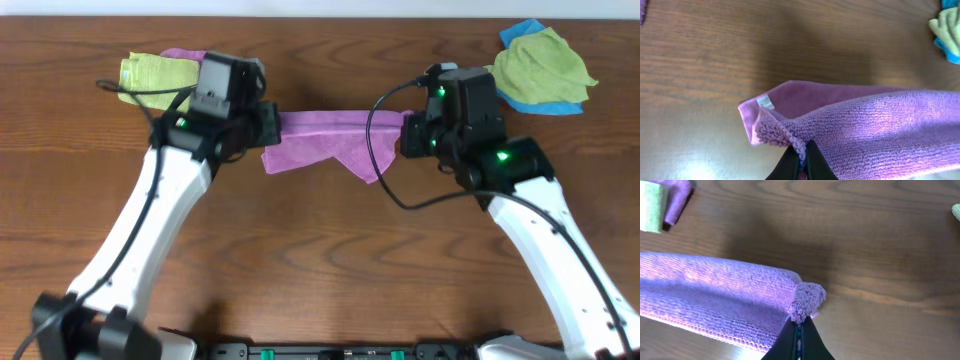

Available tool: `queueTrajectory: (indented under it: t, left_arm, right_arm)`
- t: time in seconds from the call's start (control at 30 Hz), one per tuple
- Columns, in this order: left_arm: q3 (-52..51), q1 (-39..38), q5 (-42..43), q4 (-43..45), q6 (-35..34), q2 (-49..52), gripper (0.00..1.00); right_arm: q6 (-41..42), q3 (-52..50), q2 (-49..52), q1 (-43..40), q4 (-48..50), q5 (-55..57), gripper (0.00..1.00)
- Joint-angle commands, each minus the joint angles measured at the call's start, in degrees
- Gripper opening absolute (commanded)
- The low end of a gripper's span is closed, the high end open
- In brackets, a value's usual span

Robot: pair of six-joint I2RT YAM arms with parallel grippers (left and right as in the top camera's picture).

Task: Fold the cloth
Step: 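Lift the cloth with both grippers and carry it up toward the back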

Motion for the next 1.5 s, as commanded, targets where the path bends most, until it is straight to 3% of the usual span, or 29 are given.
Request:
queueTrajectory:
  t: [0.0, 0.33, 0.5, 0.93, 1.13, 1.47]
  left_arm:
    - [5.97, 0.81, -0.22, 0.17, 2.6, 3.69, 0.06]
    - [24.44, 1.64, -1.99, -3.87, 6.64, 13.4, 0.06]
    - [27.8, 1.92, -2.03, -8.92, 7.72, 13.09, 0.06]
    - [27.76, -1.77, -3.32, -25.83, 8.94, 12.92, 0.06]
    - [25.99, -1.97, -5.09, -24.92, 8.94, 12.24, 0.06]
    - [12.44, -2.29, -4.55, -19.47, 6.32, 7.45, 0.06]
  right_arm:
    - [-2.38, 4.24, 3.26, -1.6, 0.74, 1.25, 0.01]
    - [-6.19, 21.38, 13.25, -4.33, -2.36, 1.46, 0.01]
    - [-8.28, 26.47, 13.73, -4.59, -7.93, 1.51, 0.01]
    - [-7.82, 26.77, 13.38, -2.25, -25.27, 1.79, 0.01]
    - [-8.22, 23.06, 11.21, -2.43, -24.2, 3.85, 0.02]
    - [-7.34, 14.32, 7.93, -2.36, -23.93, 2.34, 0.02]
